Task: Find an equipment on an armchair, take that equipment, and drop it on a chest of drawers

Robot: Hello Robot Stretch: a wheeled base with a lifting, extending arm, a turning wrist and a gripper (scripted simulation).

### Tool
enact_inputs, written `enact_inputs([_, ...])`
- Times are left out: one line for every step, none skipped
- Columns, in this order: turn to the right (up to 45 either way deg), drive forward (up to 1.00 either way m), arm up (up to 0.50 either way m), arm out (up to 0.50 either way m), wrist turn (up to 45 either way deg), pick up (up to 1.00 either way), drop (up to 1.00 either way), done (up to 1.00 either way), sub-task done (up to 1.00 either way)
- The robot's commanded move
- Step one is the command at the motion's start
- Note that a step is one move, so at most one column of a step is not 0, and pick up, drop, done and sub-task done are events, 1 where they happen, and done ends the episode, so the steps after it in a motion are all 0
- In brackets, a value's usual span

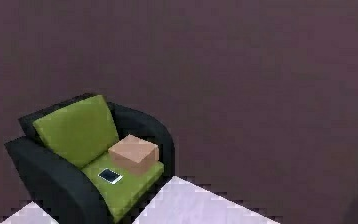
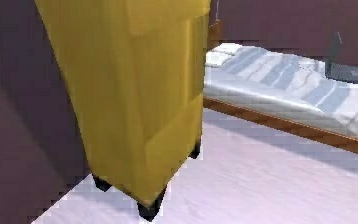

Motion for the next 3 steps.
enact_inputs([3.0, 0.00, 0.00, 0.00, 0.0, 0.00, 0.00, 0.00, 0.00])
enact_inputs([0.0, 0.30, 0.00, 0.00, 0.0, 0.00, 0.00, 0.00, 0.00])
enact_inputs([-45.0, 0.00, 0.00, 0.00, 0.0, 0.00, 0.00, 0.00, 0.00])
